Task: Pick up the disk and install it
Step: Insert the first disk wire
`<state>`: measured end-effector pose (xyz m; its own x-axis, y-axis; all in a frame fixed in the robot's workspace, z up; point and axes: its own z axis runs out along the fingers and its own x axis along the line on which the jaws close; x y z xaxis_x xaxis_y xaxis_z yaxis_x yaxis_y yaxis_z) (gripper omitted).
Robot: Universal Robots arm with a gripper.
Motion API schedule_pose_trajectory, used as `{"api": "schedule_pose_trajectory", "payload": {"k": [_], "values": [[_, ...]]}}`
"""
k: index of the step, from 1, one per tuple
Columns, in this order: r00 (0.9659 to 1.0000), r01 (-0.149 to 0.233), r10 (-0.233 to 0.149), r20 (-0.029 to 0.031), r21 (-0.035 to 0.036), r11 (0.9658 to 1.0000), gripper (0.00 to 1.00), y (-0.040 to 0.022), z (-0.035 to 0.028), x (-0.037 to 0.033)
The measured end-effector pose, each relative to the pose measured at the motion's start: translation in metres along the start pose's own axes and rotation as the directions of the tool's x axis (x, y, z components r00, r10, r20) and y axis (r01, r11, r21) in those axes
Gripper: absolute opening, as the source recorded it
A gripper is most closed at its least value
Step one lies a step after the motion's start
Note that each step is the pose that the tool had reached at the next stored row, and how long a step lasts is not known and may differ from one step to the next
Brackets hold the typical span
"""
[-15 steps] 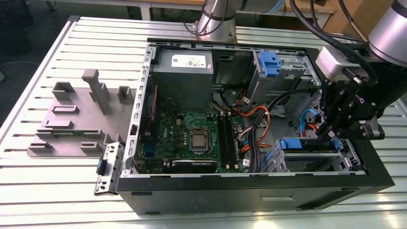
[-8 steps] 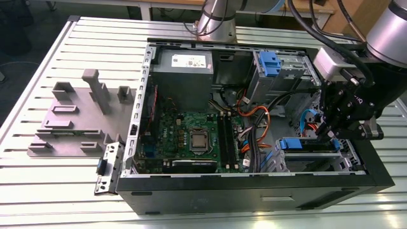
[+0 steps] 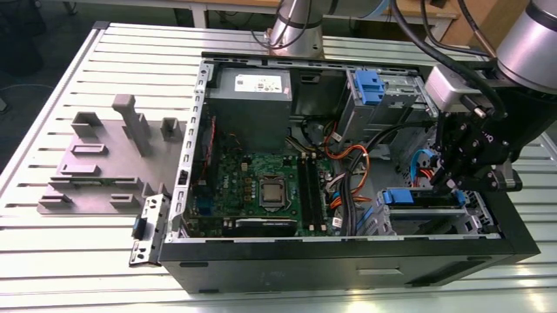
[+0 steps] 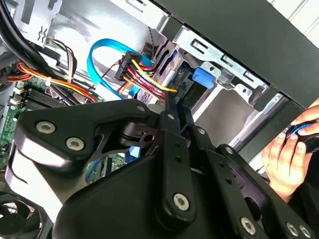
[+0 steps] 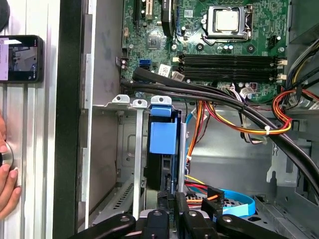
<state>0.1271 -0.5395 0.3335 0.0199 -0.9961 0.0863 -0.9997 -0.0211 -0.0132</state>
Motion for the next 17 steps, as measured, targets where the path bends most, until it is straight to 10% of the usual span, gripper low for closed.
{"api": "schedule_pose_trajectory", "payload": {"k": [17], "values": [[0.9998,-0.019,0.019,0.0001,-0.0016,0.9998,0.17,-0.0005,0.0019,0.0]]}}
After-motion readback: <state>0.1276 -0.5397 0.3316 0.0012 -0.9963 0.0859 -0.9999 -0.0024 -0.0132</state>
